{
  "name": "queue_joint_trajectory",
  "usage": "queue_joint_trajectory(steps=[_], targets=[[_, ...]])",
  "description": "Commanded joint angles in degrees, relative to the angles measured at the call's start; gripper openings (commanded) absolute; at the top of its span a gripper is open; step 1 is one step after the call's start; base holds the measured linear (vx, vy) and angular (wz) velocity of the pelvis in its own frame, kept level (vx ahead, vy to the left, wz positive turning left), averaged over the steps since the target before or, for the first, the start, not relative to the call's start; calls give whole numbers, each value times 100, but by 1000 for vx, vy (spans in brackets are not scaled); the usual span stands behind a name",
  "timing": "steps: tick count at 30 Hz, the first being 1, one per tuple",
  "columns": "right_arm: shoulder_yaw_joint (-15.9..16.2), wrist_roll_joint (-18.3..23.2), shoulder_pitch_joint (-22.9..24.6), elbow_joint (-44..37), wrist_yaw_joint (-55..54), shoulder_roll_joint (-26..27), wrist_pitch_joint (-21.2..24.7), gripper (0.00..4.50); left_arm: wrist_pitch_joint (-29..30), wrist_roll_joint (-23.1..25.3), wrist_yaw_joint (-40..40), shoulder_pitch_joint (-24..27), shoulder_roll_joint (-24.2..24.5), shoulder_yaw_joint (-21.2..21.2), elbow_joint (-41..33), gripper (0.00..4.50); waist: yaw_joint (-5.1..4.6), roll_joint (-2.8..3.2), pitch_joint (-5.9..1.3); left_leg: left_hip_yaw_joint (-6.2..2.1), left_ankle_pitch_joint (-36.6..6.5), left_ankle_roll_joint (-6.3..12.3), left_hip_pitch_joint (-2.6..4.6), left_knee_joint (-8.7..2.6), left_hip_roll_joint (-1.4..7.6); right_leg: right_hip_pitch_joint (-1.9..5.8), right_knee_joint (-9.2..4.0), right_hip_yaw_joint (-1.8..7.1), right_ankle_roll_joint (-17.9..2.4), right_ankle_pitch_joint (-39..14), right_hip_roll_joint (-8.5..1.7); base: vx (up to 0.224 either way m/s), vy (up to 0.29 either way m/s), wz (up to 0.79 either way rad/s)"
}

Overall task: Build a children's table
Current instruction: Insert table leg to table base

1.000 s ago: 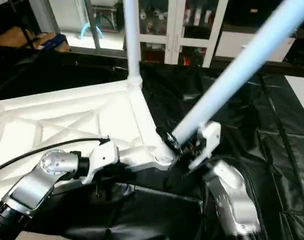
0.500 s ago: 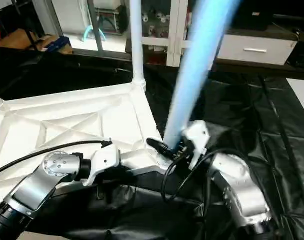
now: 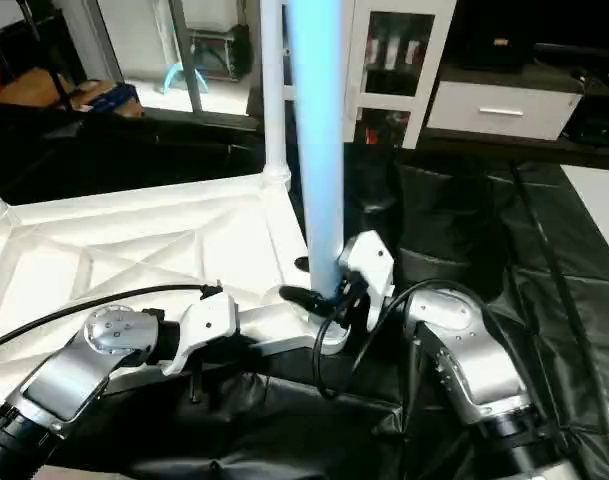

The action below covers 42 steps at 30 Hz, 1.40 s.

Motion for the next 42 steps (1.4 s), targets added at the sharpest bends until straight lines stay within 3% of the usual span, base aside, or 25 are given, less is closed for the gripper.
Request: queue_joint_trajectory(steps=[1,4,9,11,13,19,23,25,33,37,39,40,41,42], targets=[[302,199,414,468,166,152,599,181,-20,86,213,-50,-76,69,199,0,-64,-63,-112,-278,-2215,-218,142,-583,484,-72,-531,216,-1157,-1637,-317,0,0,0],[32,267,541,703,100,181,607,181,-30,77,209,-60,-86,54,221,0,-62,-32,-105,-272,-2252,-241,155,-592,490,-93,-538,221,-1166,-1623,-307,0,0,0],[64,98,681,773,141,116,536,181,-46,87,206,-68,-90,39,244,0,-66,-34,-97,-291,-2365,-296,141,-618,498,-86,-548,222,-1096,-1752,-315,0,0,0],[78,-181,765,880,-92,145,367,181,-71,110,222,-73,-102,26,275,0,-70,-28,-86,-290,-2431,-328,142,-624,499,-101,-566,227,-1065,-1837,-317,0,0,0],[-96,-278,797,965,-411,293,232,181,-82,129,284,-69,-131,35,285,0,-78,-42,-71,-305,-2648,-392,161,-650,496,-126,-616,235,-941,-2214,-334,0,0,0],[-355,-318,892,1008,-931,508,33,181,-13,175,419,-61,-181,42,308,0,-97,-23,-63,-333,-2857,-490,170,-706,508,-145,-656,230,-820,-2353,-327,0,0,0],[-580,-349,846,1113,-1382,689,-15,181,68,175,558,-111,-302,100,357,0,-137,-23,-28,-386,-3330,-611,188,-738,504,-190,-715,229,-630,-2950,-341,0,0,0],[-660,-715,717,1195,-2015,819,-97,181,263,230,871,-284,-532,189,501,0,-170,-18,-31,-404,-3480,-707,221,-759,493,-208,-750,208,-523,-3135,-335,0,0,0],[-834,-1207,75,1806,-3394,1220,-294,181,879,348,1690,-859,-1249,379,908,0,-326,-51,-17,-484,-3825,-761,166,-821,449,-175,-800,128,-420,-3178,-338,-25,19,-6],[-966,-1368,-214,2168,-3986,1389,-354,181,1092,389,2080,-1079,-1552,513,1110,0,-346,-34,-22,-452,-3722,-695,167,-829,442,-194,-813,124,-508,-2806,-325,0,0,0],[-1198,-1505,-746,2820,-4946,1634,-472,180,1447,388,2972,-1456,-2098,915,1484,0,-384,-50,-52,-430,-3689,-731,199,-819,425,-203,-795,98,-604,-2585,-303,0,0,0],[-1273,-1540,-934,3051,-5264,1714,-519,180,1576,377,3322,-1589,-2294,1082,1614,0,-379,-45,-47,-399,-3781,-741,267,-799,422,-235,-832,76,-648,-2429,-281,0,0,0],[-1334,-1590,-1141,3325,-5583,1787,-668,180,1642,338,3638,-1705,-2483,1237,1705,0,-379,-44,-53,-390,-3760,-700,272,-783,410,-248,-849,79,-648,-2395,-286,0,0,0],[-1368,-1620,-1263,3490,-5763,1828,-772,180,1667,311,3810,-1766,-2588,1321,1749,0,-417,-50,-35,-408,-3755,-668,225,-789,405,-209,-838,53,-684,-2339,-295,0,0,0]])
